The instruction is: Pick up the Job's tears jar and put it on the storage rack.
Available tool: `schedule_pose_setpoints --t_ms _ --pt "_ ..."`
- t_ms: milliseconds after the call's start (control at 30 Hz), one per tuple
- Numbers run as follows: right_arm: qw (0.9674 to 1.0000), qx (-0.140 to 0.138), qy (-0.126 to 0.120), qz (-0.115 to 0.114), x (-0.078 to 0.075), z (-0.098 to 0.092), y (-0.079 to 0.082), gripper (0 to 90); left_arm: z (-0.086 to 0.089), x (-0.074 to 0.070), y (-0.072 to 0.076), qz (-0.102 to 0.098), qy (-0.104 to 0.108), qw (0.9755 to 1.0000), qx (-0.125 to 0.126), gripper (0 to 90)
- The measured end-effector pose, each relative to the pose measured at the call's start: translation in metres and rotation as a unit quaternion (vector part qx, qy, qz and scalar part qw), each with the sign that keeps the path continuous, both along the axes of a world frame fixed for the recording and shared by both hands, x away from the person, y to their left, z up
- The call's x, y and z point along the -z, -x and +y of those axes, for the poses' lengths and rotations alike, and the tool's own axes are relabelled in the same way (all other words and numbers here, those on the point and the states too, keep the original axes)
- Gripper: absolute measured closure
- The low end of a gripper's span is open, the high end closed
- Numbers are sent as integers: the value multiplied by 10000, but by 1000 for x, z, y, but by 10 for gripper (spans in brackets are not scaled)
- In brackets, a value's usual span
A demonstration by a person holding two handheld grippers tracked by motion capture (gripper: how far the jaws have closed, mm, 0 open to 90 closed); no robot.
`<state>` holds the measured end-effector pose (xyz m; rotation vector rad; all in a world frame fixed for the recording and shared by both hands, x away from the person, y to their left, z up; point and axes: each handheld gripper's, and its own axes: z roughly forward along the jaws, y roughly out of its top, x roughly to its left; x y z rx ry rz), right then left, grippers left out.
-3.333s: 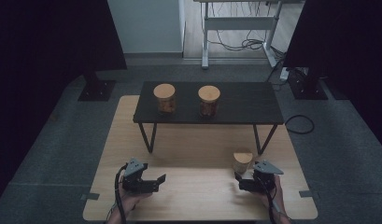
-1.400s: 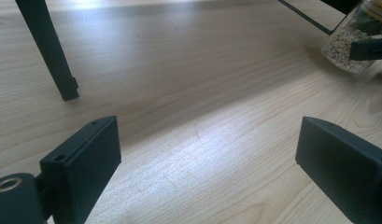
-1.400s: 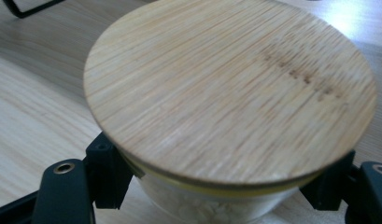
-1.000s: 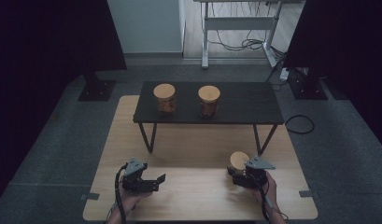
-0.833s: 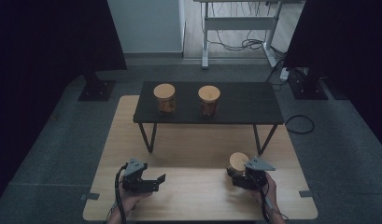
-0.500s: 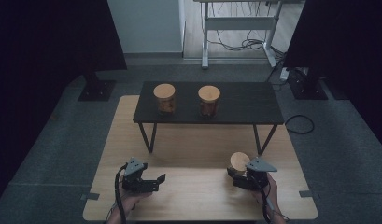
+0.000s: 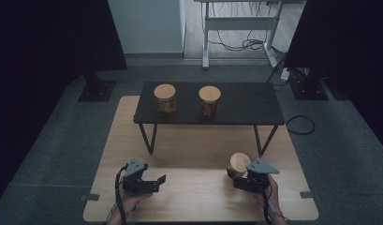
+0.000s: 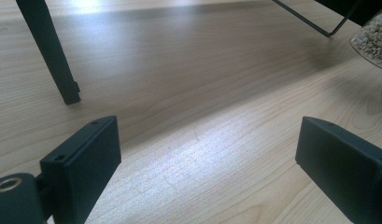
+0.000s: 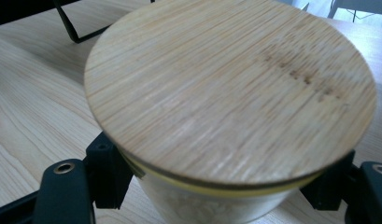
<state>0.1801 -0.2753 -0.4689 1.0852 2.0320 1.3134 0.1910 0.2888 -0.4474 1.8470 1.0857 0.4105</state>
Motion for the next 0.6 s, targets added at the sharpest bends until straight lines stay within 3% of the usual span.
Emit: schedule_pose_setpoints --t_ms 600 --pt "9997 -169 -92 -173 -6 -3 5 249 -1 0 -1 16 -11 10000 19 64"
